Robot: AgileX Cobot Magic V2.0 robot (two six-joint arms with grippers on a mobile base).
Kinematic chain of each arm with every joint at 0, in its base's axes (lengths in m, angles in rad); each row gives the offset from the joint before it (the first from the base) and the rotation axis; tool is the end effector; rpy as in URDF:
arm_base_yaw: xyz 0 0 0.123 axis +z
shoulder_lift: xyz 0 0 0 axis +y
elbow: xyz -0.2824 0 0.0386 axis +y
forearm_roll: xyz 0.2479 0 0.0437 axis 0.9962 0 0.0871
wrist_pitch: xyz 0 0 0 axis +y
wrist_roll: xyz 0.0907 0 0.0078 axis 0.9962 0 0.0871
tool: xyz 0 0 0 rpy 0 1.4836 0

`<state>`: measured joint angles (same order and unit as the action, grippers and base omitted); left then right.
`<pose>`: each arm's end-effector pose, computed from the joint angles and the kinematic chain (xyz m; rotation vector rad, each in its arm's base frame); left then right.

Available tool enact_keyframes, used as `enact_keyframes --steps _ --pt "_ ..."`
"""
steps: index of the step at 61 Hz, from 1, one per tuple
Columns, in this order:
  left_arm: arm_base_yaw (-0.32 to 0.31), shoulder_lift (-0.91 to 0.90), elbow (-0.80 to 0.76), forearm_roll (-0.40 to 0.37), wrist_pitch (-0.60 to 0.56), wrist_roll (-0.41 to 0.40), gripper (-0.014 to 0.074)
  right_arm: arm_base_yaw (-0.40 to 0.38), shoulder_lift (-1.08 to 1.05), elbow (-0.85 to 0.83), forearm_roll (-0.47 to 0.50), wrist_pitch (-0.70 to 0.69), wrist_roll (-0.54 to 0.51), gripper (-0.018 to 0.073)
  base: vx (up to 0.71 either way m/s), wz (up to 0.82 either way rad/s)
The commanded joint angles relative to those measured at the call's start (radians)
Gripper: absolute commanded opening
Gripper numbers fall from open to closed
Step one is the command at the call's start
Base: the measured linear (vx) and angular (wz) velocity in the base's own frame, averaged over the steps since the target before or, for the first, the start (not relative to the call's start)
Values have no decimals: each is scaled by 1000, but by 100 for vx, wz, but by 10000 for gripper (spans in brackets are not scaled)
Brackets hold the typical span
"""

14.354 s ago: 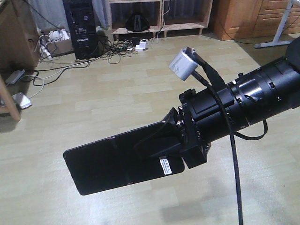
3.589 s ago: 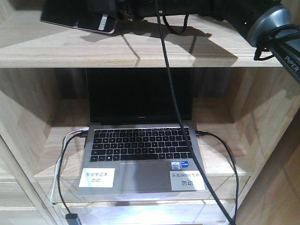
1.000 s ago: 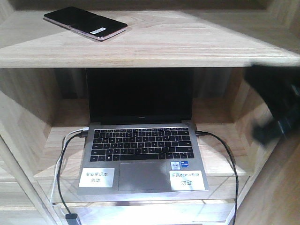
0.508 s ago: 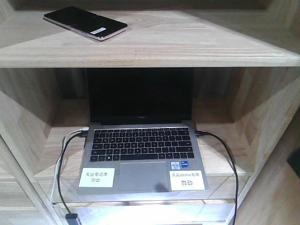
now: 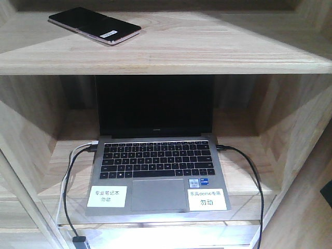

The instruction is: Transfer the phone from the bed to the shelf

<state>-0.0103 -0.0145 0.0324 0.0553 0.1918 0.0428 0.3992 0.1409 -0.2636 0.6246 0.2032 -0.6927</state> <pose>0.0561 0.0004 0.1855 0.0830 1.6915 0.0739 0.0481 0.0320 0.2785 -0.4547 1.4680 0.3461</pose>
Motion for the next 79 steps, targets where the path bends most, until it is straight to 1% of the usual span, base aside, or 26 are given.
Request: enact_keyframes --steps 1,9,20,26,30,32,34,38,45,50,53,59,68,72,79 --pt "-2 -11 -26 -5 -73 -4 1 0 8 -26 9 -53 -6 -3 0 0" --pt "-2 -11 -26 -5 -73 -4 1 0 8 -26 9 -53 -6 -3 0 0" --pt "-2 -11 -26 -5 -73 -4 1 0 8 -26 33 -102 -2 -3 0 0" --pt "-2 -11 -26 -5 -73 -4 1 -1 8 -26 26 -108 -2 -3 0 0" --pt "-2 -11 -26 -5 -73 -4 1 -2 8 -26 -12 -108 5 -3 0 0" --pt "-2 -11 -26 -5 -73 -4 1 -3 8 -26 -47 -108 24 -3 0 0" --pt "-2 -11 -26 -5 -73 -4 1 -4 8 -26 -90 -108 56 -3 0 0" --pt "-2 -11 -26 -5 -73 -4 1 -18 8 -26 -180 -107 156 -3 0 0" --pt "-2 -11 -26 -5 -73 -4 1 -81 8 -26 -343 -103 352 -3 0 0" --pt "-2 -11 -26 -5 -73 -4 1 -142 8 -26 -417 -97 424 -3 0 0" --pt "-2 -11 -26 -5 -73 -4 1 -184 8 -26 -436 -82 440 -3 0 0" --pt "-2 -11 -26 -5 -73 -4 1 -273 8 -26 -437 -34 439 -3 0 0" --pt "-2 -11 -26 -5 -73 -4 1 -373 -5 -24 -444 37 430 -3 0 0" --pt "-2 -11 -26 -5 -73 -4 1 -407 -27 -3 -450 18 424 -3 0 0" --pt "-2 -11 -26 -5 -73 -4 1 -441 -85 70 -451 -33 440 -3 0 0"
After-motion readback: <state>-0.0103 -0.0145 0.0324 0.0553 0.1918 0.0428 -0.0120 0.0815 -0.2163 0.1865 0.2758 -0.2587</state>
